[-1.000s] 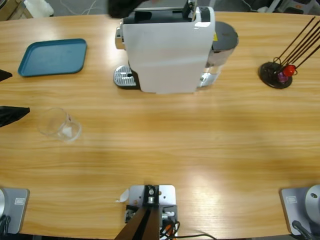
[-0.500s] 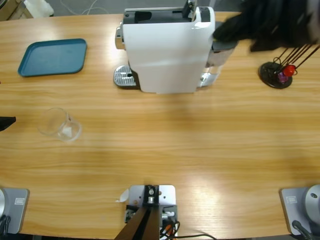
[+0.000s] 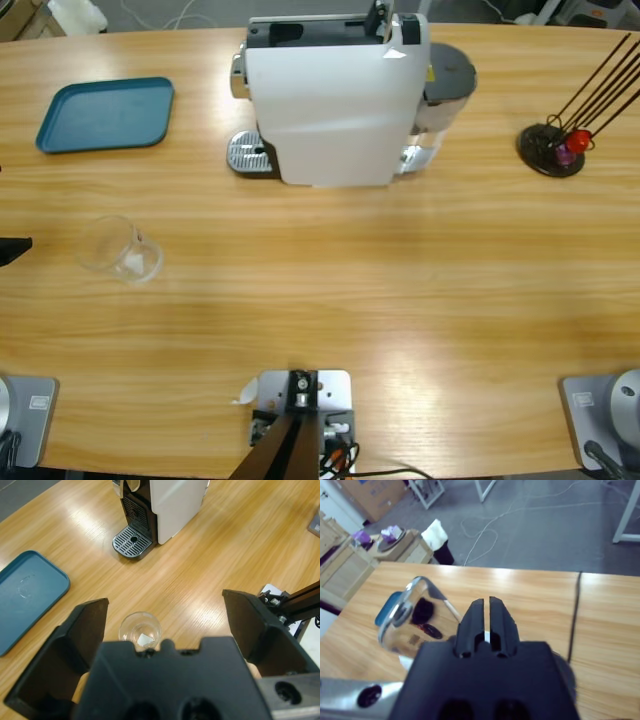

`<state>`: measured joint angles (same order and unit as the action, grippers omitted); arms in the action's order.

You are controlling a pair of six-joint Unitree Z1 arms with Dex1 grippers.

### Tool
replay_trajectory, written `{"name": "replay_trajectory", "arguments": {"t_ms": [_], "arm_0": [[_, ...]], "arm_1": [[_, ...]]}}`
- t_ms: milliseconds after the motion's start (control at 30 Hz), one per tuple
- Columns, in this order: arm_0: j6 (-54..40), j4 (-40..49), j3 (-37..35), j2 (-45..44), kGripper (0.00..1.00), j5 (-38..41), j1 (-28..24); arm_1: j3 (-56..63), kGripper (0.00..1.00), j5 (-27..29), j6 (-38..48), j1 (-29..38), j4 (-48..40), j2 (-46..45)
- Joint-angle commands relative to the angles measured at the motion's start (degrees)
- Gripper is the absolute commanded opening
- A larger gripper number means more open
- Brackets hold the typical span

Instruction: Pour coffee

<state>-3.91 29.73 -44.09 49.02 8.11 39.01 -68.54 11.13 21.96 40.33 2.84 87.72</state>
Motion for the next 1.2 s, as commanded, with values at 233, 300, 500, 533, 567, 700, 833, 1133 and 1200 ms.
{"name": "replay_trajectory", "arguments": {"t_ms": [233, 300, 500, 533, 567, 700, 833, 1133, 1200], "arm_0": [[0.66, 3.6, 0.3, -4.04, 0.991, -1.7, -0.6], [0.6, 4.13, 0.68, -4.42, 0.991, -1.7, -0.6], [0.57, 4.46, 1.11, -4.37, 0.991, -1.7, -0.6], [0.57, 4.46, 1.16, -4.37, 0.991, -1.7, -0.6], [0.57, 4.42, 1.32, -4.3, 0.991, -1.7, -0.6], [0.57, 3.26, 1.93, -3.07, 0.996, -1.7, -0.6], [0.57, 3.05, 2.27, -3.54, 0.996, -1.7, -0.6], [0.66, 3.39, 2.35, -4.62, 0.995, -1.61, -0.6], [0.66, 3.49, 2.55, -4.77, 0.996, -1.61, -0.6]], "arm_1": [[-10.74, 0.0, -0.05, 3.5, 11.35, -0.21, 11.3], [-10.71, 0.0, -0.12, 3.67, 11.35, -0.23, 12.58], [-10.23, 0.0, -0.07, 4.22, 11.35, -0.3, 14.67], [-10.51, 0.0, -0.32, 3.23, 11.35, -0.26, 14.13], [-11.3, 0.0, -1.21, 1.18, 11.28, 0.23, 13.48], [-24.79, 0.0, -4.82, -8.67, 14.1, 13.43, 12.44], [-31.66, 0.0, -1.92, -13.06, 19.98, 20.2, 7.66], [-16.26, 0.0, 3.34, -11.51, 3.32, 16.26, -8.8], [-14.31, 0.0, 0.46, -10.78, -1.34, 14.87, -8.69]]}}
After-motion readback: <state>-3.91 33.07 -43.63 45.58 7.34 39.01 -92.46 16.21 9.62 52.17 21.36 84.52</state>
